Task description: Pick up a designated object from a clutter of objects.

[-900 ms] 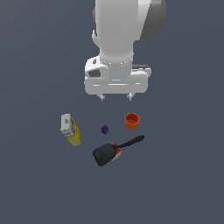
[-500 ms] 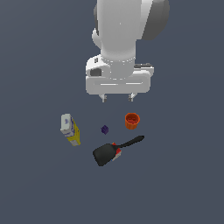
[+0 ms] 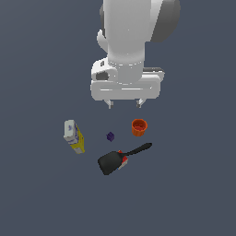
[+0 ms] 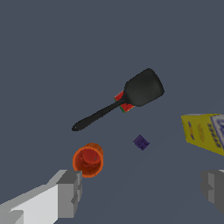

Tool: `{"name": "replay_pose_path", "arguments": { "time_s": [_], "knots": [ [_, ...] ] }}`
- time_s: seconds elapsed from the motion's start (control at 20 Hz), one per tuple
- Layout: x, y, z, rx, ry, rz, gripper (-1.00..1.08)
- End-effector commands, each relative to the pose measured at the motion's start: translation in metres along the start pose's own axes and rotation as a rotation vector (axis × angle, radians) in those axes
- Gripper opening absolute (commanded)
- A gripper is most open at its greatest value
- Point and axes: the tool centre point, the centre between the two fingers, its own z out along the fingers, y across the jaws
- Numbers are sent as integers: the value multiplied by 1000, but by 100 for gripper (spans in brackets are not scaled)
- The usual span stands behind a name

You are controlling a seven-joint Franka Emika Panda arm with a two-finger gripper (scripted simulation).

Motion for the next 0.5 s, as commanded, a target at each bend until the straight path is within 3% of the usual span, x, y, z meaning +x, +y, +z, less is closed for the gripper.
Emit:
{"name": "replay_pose_path", "arguments": {
  "time_s": [0.0, 0.45],
  "knots": [
    [2, 0, 3, 0, -1, 14, 100],
    [19, 2, 30, 3, -3, 139, 100]
  ]
}}
